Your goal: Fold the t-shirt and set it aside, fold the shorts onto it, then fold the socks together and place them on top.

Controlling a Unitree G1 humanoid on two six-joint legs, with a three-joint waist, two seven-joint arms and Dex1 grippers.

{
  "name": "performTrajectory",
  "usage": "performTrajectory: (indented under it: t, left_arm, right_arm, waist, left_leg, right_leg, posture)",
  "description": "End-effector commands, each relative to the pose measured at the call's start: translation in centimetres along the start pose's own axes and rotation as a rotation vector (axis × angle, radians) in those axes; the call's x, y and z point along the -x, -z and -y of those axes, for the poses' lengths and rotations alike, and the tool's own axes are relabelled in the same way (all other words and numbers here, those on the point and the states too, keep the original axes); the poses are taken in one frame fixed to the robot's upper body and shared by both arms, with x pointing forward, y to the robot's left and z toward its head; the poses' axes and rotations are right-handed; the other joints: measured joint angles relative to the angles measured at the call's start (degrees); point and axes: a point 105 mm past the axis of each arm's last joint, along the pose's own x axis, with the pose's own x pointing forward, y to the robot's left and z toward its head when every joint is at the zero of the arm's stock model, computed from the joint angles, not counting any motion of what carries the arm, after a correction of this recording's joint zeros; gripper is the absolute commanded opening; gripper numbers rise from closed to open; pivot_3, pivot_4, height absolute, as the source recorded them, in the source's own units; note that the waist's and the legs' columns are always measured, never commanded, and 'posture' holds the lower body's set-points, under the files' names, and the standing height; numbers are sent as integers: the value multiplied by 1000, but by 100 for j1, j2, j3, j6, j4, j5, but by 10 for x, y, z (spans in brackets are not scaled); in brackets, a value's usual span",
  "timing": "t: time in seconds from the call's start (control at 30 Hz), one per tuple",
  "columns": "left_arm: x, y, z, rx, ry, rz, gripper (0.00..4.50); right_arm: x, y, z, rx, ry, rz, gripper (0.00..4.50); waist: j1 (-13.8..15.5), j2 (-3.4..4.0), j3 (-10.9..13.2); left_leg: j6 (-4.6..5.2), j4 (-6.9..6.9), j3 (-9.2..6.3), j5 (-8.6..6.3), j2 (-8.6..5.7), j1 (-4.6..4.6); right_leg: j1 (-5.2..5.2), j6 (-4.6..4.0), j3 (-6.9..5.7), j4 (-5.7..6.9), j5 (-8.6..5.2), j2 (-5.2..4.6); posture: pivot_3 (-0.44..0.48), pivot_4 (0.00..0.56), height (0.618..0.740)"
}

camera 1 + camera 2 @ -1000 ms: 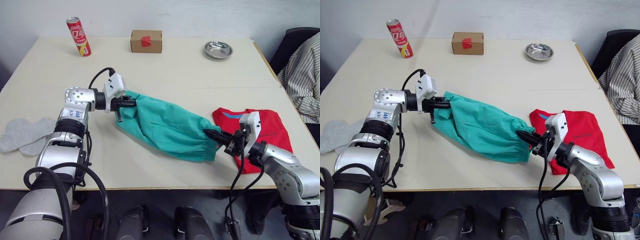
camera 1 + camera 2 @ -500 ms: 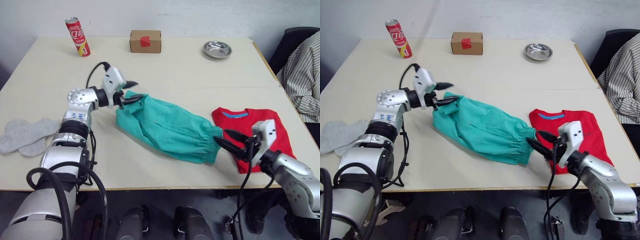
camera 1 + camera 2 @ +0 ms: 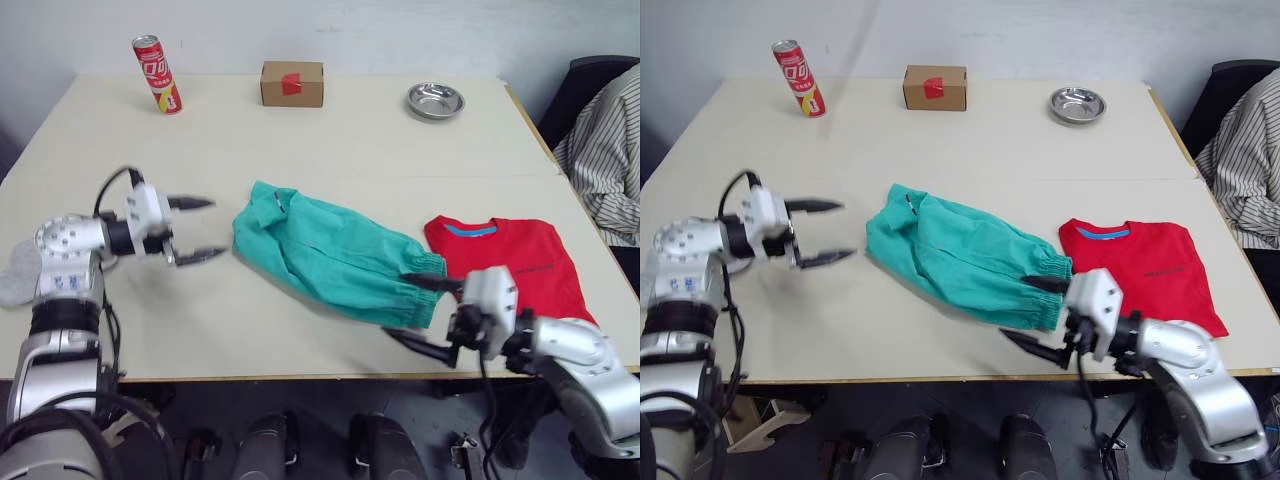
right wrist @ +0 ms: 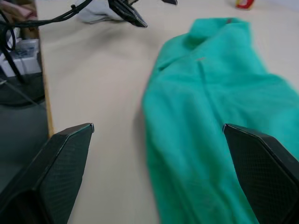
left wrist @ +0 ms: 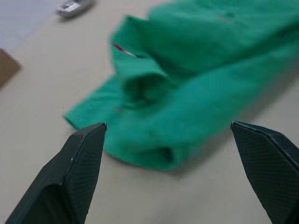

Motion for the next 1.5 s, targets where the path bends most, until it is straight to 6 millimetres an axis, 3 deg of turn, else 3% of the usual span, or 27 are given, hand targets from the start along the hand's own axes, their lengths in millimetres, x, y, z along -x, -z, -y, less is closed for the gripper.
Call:
performTrajectory:
  t: [0.03,0.2,0.4,0.63,0.73,0.93,1.07,1.13,1.33,1.43,1.5]
  left_arm:
    - [-11,-7,11,-121,28,-2,4485]
    - [-38,-6,15,-213,-1,-6,4485]
    - [-57,-8,10,-224,13,4,4485]
    - [-74,7,4,-217,75,-99,4485]
    - [-82,13,7,-190,123,-126,3866]
    - [-89,20,12,-171,151,-155,1952]
    - [-81,34,15,-139,143,-208,593]
    - [-71,43,17,-118,128,-238,48]
    - [-36,42,17,-39,10,-200,48]
    - [-16,36,30,0,-39,-178,48]
    - [1,30,52,12,-66,-177,48]
  right_arm:
    - [-11,13,-13,128,-32,-67,4500]
    - [-12,35,-13,214,62,-158,4500]
    - [-2,60,-7,156,166,-292,4500]
    - [-10,68,13,195,203,-346,4500]
    - [-16,68,20,226,183,-347,3659]
    - [-21,68,38,285,168,-363,1567]
    - [-19,72,51,325,157,-384,106]
    - [-19,72,57,350,149,-384,0]
    - [-29,65,67,414,117,-339,0]
    - [-36,60,69,447,92,-295,0]
    - [-40,56,67,466,61,-246,0]
  waist:
    - [48,-3,-1]
    - [103,-11,-6]
    - [48,-15,-9]
    - [27,-33,-21]
    - [27,-45,-32]
    - [43,-47,-42]
    - [41,-47,-46]
    - [22,-47,-49]
    - [-147,-37,-58]
    - [-283,-35,-57]
    - [-321,-35,-56]
  left_leg:
    - [1,1,-2,-1,-2,-1]
    - [-27,2,-12,-18,-12,0]
    - [-4,0,-8,-4,-11,0]
    - [-2,2,2,-3,-4,16]
    - [-2,4,1,-3,-3,18]
    - [0,12,-2,-3,-5,19]
    - [3,15,-5,-1,-7,21]
    - [3,15,-7,-1,-7,22]
    - [-1,4,-6,1,-5,26]
    - [-14,-11,-4,2,4,28]
    - [-23,-11,-4,7,10,28]
  right_leg:
    - [-2,0,8,-5,0,-5]
    - [1,1,12,-15,1,-24]
    - [0,1,4,-10,1,-13]
    - [5,1,-21,-4,1,-2]
    - [7,1,-21,-2,1,-5]
    - [11,1,-19,2,1,-16]
    - [14,1,-17,8,1,-23]
    - [14,1,-14,9,1,-23]
    - [11,-3,-5,13,-1,-23]
    - [4,-12,-2,41,-6,-18]
    - [3,-19,-15,46,-10,-13]
  posture:
    - [0,150,740]
    - [0,150,740]
    - [0,150,740]
    - [0,150,740]
    - [0,150,740]
    - [0,150,740]
    - [0,150,740]
    - [0,150,740]
    - [0,150,740]
    - [0,150,740]
    - [0,150,740]
